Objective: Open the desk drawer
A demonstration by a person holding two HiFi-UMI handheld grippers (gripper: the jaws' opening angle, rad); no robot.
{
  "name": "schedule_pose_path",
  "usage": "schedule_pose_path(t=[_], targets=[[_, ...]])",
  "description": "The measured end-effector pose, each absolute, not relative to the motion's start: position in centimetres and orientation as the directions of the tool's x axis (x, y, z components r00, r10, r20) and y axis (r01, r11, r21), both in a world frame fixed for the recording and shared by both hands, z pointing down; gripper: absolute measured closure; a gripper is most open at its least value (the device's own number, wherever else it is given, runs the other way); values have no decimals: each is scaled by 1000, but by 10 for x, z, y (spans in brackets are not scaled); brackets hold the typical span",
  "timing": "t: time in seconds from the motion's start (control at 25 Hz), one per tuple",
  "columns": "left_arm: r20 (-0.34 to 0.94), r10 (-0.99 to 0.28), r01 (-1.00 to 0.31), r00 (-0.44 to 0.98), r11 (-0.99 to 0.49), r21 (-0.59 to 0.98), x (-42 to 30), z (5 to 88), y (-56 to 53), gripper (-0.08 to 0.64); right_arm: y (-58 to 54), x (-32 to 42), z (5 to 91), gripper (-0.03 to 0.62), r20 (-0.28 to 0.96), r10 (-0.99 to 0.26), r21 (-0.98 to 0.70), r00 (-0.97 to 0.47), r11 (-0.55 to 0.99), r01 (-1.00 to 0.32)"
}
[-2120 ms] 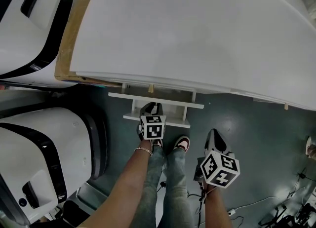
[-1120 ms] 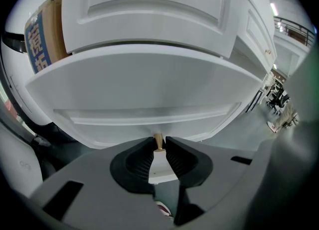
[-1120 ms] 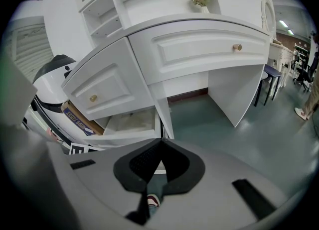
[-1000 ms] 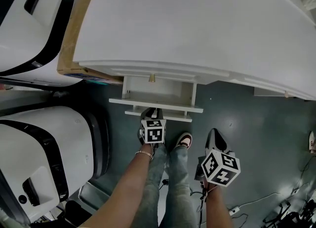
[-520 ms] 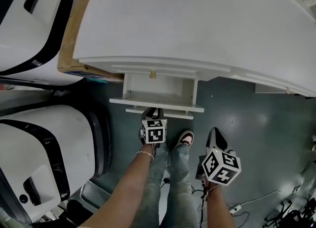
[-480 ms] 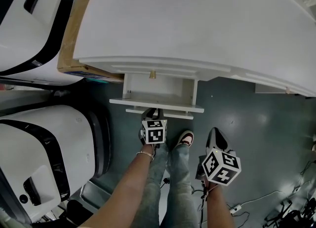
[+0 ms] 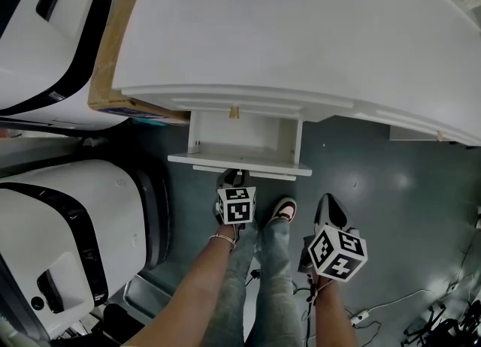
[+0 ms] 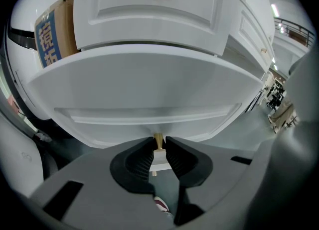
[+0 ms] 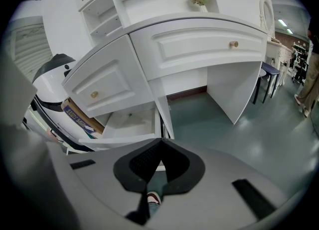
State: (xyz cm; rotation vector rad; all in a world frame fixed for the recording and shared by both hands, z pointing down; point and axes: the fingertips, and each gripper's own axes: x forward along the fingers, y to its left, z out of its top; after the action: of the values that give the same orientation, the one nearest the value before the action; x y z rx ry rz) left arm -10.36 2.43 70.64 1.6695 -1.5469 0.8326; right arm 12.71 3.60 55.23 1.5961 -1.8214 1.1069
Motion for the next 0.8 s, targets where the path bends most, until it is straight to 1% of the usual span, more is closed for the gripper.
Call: schedule_pose_path(t=[0.8], targets=[[833,-548,-997,79,-24,79,-103,708,39,471,30,122,554,584,791,-576,-252,-208,3,-968]])
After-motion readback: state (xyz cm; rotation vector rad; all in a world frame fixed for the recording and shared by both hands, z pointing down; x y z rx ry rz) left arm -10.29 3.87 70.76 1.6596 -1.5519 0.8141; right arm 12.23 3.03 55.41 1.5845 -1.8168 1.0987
